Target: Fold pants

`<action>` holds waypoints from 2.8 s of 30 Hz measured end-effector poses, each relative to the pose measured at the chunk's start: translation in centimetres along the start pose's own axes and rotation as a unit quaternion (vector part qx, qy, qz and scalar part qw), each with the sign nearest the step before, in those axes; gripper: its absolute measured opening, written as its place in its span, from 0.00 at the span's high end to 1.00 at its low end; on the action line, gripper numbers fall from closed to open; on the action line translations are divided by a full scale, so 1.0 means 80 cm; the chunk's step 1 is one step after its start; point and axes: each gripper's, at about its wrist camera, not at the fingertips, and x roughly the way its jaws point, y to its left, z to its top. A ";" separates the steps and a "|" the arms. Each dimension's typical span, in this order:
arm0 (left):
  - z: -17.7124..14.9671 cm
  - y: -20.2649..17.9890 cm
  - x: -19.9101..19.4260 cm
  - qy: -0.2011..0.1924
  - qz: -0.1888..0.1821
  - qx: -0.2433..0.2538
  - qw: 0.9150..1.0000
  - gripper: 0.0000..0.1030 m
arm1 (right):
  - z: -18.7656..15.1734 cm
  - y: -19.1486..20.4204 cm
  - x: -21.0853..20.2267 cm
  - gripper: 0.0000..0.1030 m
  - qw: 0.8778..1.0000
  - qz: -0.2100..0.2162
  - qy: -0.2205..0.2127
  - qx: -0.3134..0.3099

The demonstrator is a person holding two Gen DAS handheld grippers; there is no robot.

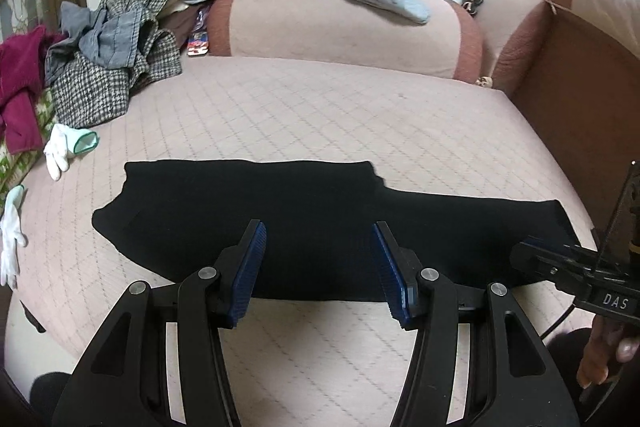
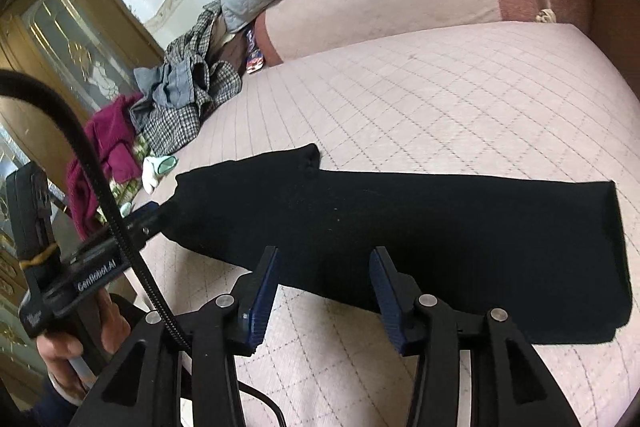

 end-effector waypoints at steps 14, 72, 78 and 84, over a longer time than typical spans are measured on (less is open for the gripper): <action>-0.006 -0.060 0.005 0.001 -0.013 0.044 0.999 0.47 | -0.022 -0.023 -0.020 0.55 0.999 -0.013 -0.012 0.026; 0.042 -0.258 0.152 0.157 -0.305 0.204 0.917 0.41 | -0.091 -0.161 -0.096 0.32 0.972 -0.107 -0.094 0.187; 0.061 -0.324 0.205 0.202 -0.342 0.246 0.884 0.41 | -0.098 -0.157 -0.086 0.18 0.968 -0.094 -0.147 0.179; 0.052 -0.376 0.217 0.216 -0.348 0.323 0.853 0.41 | -0.099 -0.154 -0.082 0.13 0.966 -0.085 -0.175 0.173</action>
